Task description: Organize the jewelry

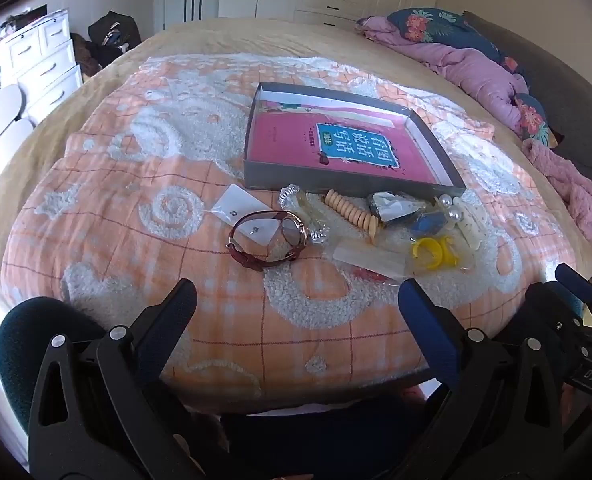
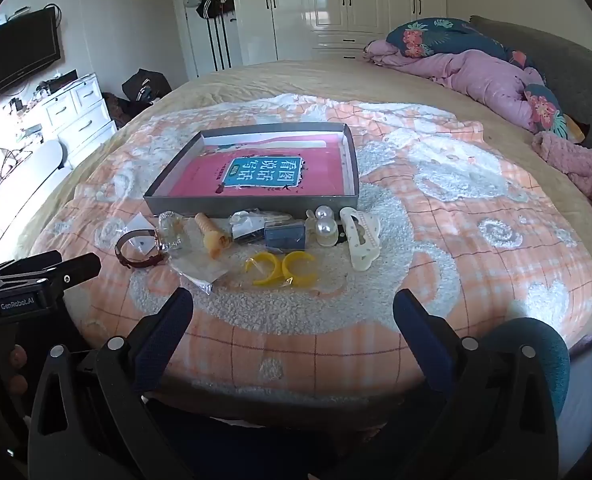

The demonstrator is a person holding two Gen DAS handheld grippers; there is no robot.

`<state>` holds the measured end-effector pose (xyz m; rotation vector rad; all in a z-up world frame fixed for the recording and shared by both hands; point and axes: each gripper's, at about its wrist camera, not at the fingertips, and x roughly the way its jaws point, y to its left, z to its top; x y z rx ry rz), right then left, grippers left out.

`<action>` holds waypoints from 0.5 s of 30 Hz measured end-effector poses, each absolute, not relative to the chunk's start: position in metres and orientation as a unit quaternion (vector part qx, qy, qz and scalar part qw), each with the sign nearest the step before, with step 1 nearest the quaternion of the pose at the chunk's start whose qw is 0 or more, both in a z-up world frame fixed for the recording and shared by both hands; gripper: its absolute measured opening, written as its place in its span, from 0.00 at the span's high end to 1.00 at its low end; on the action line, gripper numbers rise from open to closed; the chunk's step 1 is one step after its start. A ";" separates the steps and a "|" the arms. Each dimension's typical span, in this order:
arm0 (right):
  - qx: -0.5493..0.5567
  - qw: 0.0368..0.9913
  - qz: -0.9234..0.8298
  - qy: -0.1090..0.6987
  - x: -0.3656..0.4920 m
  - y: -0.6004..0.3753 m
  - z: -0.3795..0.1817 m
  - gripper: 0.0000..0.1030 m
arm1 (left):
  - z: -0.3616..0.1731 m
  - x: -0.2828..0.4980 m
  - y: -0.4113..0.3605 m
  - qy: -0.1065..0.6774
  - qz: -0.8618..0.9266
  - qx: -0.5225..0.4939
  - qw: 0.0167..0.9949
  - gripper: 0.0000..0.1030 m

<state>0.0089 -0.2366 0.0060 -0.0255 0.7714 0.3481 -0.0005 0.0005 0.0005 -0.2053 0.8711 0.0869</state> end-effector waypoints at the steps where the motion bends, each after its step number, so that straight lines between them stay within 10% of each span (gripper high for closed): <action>1: -0.013 0.911 0.169 0.376 0.009 -0.237 0.006 0.04 | 0.001 -0.001 0.001 0.421 0.042 -0.099 0.901 0.08; 15: -0.014 0.911 0.169 0.376 0.009 -0.236 0.006 0.04 | 0.008 0.001 0.001 0.418 0.047 -0.091 0.903 0.08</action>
